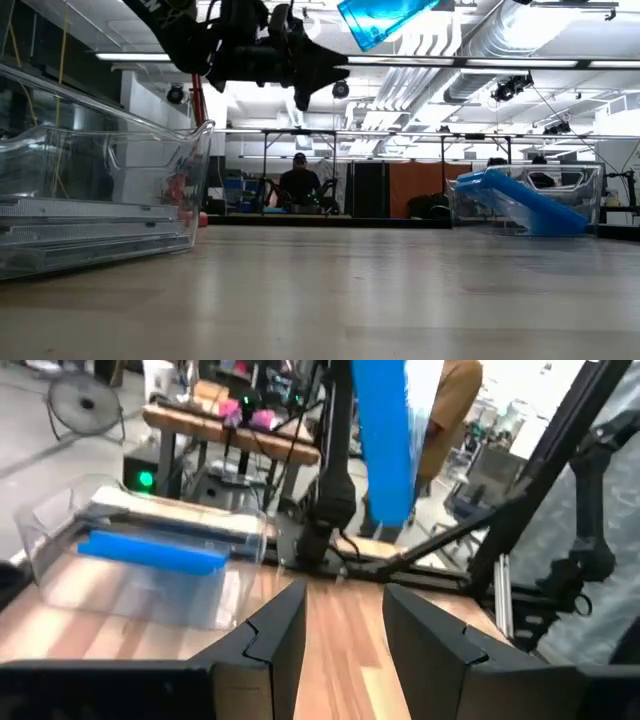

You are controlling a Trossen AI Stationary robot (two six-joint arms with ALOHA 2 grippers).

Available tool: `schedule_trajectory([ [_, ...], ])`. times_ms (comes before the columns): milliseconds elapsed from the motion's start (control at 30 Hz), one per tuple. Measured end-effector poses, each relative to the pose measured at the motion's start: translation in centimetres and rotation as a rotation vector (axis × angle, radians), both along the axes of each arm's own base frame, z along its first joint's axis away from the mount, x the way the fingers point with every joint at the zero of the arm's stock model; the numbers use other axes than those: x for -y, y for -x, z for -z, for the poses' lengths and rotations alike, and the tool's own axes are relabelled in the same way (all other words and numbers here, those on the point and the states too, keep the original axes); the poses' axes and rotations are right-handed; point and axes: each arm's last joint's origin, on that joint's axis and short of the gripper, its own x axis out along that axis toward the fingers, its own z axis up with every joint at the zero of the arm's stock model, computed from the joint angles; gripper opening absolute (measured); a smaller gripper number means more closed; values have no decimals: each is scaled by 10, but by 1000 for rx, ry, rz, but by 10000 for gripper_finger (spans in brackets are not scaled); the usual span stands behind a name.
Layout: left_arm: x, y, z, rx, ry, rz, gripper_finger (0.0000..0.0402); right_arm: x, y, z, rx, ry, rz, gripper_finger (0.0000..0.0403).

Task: Pick & place jewel cases by type
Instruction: Put the blue cd case into the top transparent bin

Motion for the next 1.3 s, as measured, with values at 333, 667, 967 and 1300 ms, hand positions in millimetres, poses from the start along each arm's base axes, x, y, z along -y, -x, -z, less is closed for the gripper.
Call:
schedule_trajectory([
  [333,-2,2,-15,138,1,-3,133,0,3,2,-35,9,-12,16],
  [667,-2,2,-16,141,42,-4,133,0,4,4,-111,151,-69,16],
  [967,-2,2,-16,127,113,-2,133,2,4,4,-267,514,-182,13],
  [1300,-2,2,-16,117,167,-8,133,6,6,2,-483,873,-154,12],
])
